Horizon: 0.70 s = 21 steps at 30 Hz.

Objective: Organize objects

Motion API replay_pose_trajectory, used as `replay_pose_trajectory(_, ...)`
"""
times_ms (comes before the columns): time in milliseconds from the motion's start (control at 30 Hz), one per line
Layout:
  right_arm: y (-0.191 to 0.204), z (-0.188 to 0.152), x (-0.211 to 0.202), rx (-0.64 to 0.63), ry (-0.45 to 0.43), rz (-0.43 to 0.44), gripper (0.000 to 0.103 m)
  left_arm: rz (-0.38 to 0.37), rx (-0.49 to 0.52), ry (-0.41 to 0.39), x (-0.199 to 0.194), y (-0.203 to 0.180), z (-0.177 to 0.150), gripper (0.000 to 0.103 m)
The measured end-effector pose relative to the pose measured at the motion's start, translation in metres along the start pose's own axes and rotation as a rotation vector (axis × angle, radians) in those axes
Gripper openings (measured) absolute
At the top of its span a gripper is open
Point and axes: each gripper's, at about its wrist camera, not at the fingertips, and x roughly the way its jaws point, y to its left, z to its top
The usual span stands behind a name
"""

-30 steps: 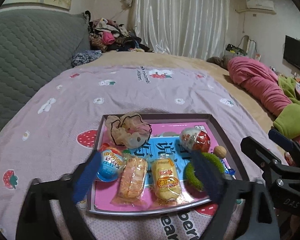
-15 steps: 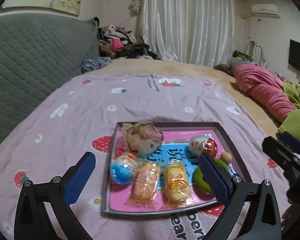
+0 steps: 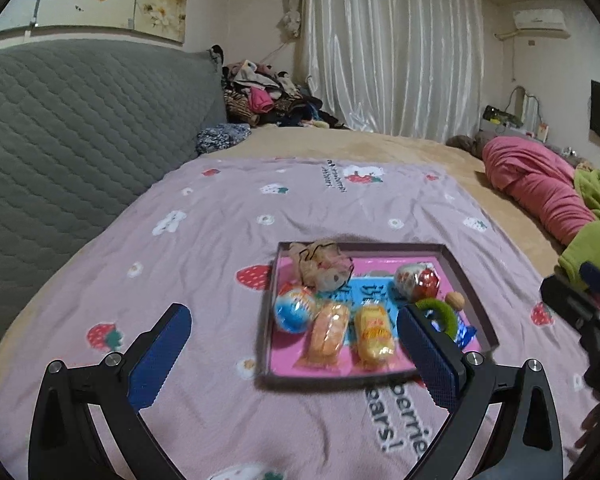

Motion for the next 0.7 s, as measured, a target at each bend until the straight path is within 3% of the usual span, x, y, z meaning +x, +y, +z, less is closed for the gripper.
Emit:
replay_pose_trajectory(333, 0.016, 0.009, -0.054, -0.02, -0.015, 0.005, 0.102, -0.05, -0.027, 0.009, -0.056, 0.015, 0.002, 0.103)
replay_pose_trajectory(700, 0.024, 0.01, -0.102, -0.016, -0.036, 0.022, 0.102, -0.005, -0.024, -0.051, -0.114, 0.019, 0.008, 0.103)
